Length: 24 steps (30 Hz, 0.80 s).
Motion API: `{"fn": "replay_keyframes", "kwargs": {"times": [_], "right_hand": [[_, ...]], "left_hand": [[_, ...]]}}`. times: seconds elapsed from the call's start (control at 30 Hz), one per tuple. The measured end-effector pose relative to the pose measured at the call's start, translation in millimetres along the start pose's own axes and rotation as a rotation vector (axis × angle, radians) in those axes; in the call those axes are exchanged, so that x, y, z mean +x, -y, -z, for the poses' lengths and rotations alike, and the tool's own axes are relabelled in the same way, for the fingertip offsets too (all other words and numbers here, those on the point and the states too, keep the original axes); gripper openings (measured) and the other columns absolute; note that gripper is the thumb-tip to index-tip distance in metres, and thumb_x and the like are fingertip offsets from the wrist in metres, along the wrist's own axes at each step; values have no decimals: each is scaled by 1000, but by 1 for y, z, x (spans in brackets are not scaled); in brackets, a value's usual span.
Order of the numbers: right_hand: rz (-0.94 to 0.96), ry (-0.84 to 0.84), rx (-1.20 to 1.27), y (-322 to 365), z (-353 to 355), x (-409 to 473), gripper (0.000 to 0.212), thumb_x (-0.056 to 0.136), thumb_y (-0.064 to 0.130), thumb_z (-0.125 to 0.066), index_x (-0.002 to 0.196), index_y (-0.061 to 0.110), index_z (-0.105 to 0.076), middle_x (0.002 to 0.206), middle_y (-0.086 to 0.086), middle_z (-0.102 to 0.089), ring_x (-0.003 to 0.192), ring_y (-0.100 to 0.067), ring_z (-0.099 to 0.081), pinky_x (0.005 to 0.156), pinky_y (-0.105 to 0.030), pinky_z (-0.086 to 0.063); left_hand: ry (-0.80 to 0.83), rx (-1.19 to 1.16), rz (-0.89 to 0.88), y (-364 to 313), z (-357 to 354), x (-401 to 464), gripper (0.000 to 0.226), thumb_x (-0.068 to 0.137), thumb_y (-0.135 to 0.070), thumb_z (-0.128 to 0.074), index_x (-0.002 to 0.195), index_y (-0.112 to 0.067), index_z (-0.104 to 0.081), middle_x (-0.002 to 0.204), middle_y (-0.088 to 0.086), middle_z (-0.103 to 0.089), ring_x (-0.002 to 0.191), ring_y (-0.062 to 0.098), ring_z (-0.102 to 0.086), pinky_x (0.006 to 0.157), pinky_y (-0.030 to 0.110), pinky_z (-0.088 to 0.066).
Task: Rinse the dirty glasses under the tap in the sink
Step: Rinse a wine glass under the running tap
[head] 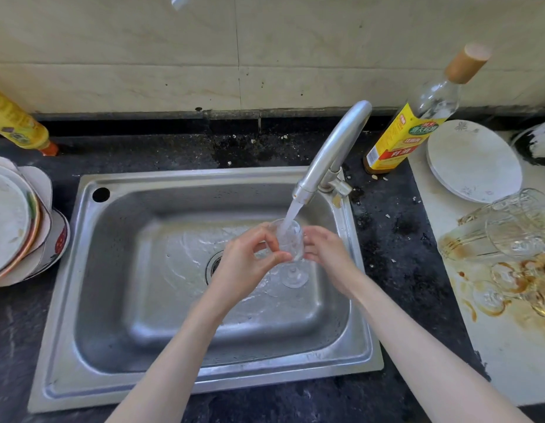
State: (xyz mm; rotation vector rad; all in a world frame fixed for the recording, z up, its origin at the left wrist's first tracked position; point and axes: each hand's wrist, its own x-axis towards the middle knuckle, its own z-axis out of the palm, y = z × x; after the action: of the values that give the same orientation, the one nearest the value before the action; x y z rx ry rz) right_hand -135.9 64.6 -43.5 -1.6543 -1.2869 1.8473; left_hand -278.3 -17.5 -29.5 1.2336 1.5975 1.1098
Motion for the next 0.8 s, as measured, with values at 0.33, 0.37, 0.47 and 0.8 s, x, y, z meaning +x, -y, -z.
{"fn": "replay_keyframes", "kwargs": {"times": [0.33, 0.37, 0.47, 0.8], "right_hand": [[-291, -169, 862, 34, 31, 25, 13, 95, 7, -45, 87, 5, -55, 89, -6, -60, 83, -20, -58, 70, -29, -47], [-297, -170, 864, 35, 31, 23, 13, 94, 6, -45, 87, 4, -56, 89, -6, -59, 81, -19, -57, 68, -28, -47], [-320, -160, 919, 42, 37, 19, 18, 94, 3, -41, 86, -1, -57, 89, -7, -59, 79, -19, -56, 67, -27, -46], [-361, -102, 1191, 78, 76, 25, 21, 95, 5, -42, 98, -10, -56, 98, -21, -59, 76, -23, -58, 62, -27, -47]], "left_hand": [[-116, 180, -27, -9, 0, -1, 26, 69, -18, -80, 62, -25, -56, 106, -8, -66, 114, 7, -56, 92, 23, -42], [-117, 183, -19, -10, 0, -1, 24, 69, -18, -80, 63, -22, -58, 104, -7, -66, 114, 7, -56, 91, 21, -41], [-129, 192, -47, -15, -1, 1, 25, 67, -17, -81, 62, -20, -57, 95, -11, -67, 103, 7, -61, 84, 15, -42], [-189, 229, -40, -36, 1, 16, 33, 65, -16, -83, 58, -27, -51, 82, -30, -60, 85, 0, -61, 77, 15, -43]]}}
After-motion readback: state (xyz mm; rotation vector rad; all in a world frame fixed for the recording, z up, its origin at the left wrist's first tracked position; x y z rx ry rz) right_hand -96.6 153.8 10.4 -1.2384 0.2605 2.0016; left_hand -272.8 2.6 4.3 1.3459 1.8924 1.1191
